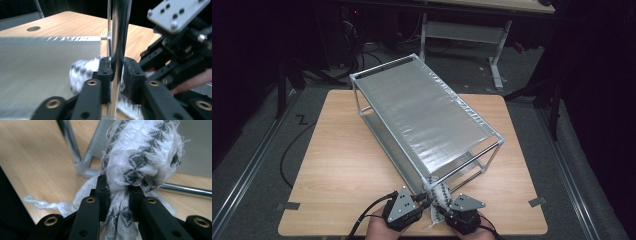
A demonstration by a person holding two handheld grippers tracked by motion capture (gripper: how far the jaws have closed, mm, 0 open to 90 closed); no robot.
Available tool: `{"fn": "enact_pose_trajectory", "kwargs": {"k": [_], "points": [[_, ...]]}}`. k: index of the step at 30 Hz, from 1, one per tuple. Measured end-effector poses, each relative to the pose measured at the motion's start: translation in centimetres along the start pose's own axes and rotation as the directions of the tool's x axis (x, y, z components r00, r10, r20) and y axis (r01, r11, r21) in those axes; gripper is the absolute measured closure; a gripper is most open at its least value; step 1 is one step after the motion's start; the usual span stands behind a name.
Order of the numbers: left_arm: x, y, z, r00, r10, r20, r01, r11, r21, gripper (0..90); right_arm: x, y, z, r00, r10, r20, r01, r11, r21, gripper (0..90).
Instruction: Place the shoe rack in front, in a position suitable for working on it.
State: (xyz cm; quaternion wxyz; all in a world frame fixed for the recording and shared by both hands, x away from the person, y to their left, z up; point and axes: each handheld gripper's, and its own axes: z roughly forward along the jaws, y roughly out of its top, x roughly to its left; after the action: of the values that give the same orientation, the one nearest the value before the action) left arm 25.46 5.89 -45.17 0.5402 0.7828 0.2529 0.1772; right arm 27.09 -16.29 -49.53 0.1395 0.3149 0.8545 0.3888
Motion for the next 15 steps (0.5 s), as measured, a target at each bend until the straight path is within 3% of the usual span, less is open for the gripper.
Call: {"fn": "enact_pose_trajectory", "kwargs": {"k": [4,7,15], "points": [[0.1,0.1,0.2,1.0000,0.001,-0.006,0.000,1.0000,0.006,80.0,0.1,-0.1,0.2,1.0000,-0.003,-0.002,0.003,1.000,0.017,75.5],[0.1,0.1,0.0,0.9999,0.005,-0.011,-0.005,0.9999,0.010,80.4,-0.3,-0.2,0.2,0.9998,0.012,0.016,-0.012,1.000,0.026,75.5],[0.2,-0.2,-0.7,0.9999,0.008,-0.014,-0.008,0.9998,0.016,80.4,-3.2,-0.7,-0.6,0.9903,0.095,0.102,-0.098,0.995,0.029,75.4]]}}
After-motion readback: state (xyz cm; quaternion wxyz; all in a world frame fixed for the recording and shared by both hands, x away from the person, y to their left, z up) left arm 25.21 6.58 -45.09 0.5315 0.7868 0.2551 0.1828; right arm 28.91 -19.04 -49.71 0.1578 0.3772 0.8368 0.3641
